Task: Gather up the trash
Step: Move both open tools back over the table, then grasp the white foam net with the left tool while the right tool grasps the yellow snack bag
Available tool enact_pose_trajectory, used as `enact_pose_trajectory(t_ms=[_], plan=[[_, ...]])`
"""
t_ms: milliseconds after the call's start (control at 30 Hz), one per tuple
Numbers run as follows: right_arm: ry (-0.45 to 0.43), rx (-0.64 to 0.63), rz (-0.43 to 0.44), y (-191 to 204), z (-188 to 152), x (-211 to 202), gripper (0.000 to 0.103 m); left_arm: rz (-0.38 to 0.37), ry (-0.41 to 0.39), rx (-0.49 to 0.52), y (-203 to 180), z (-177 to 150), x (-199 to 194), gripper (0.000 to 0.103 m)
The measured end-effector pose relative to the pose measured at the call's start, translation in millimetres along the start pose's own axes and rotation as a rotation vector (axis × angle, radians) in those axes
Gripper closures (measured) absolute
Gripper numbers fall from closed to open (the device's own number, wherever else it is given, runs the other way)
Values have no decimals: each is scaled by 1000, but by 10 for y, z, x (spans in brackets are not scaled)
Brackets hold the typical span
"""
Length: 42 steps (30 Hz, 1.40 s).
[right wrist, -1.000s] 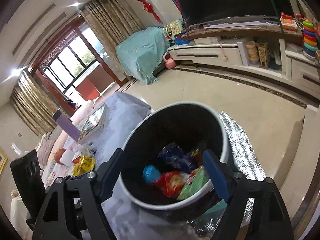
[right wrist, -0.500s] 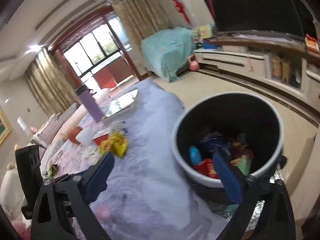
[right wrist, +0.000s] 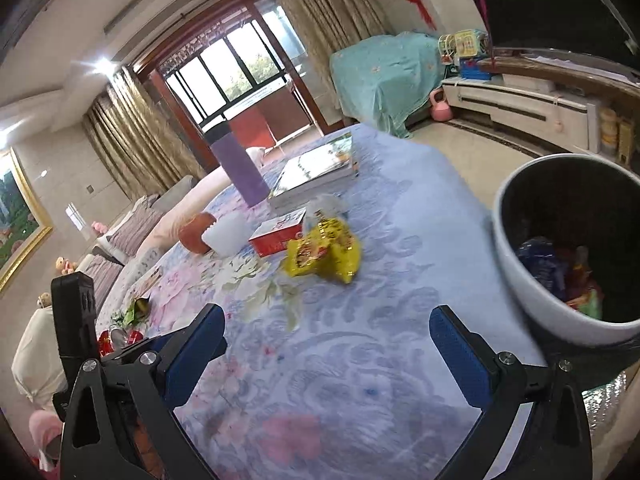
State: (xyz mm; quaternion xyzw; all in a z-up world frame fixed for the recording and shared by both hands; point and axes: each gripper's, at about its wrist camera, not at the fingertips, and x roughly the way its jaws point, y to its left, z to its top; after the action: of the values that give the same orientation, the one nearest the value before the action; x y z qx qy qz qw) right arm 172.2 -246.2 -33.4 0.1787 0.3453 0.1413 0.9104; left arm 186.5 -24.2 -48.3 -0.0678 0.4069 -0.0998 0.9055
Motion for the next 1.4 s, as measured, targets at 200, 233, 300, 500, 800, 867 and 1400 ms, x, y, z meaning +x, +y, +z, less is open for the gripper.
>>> enact_pose_trajectory(t_ms=[200, 233, 300, 500, 800, 867, 1400], plan=[[31, -30, -6, 101, 20, 230, 0, 37, -10, -24, 260, 74, 27, 22], [50, -26, -19, 98, 33, 270, 0, 41, -10, -26, 294, 92, 35, 22], [67, -39, -64, 110, 62, 354, 1, 54, -13, -31, 374, 140, 62, 22], [41, -47, -93, 95, 141, 489, 2, 93, -12, -36, 593, 331, 204, 22], [66, -39, -94, 56, 256, 761, 15, 109, -13, -55, 963, 789, 499, 21], [83, -33, -98, 50, 252, 844, 19, 113, -20, -43, 1012, 898, 570, 20], [62, 94, -97, -178, 170, 917, 62, -3, -37, 25, 1217, 1218, 1041, 77]])
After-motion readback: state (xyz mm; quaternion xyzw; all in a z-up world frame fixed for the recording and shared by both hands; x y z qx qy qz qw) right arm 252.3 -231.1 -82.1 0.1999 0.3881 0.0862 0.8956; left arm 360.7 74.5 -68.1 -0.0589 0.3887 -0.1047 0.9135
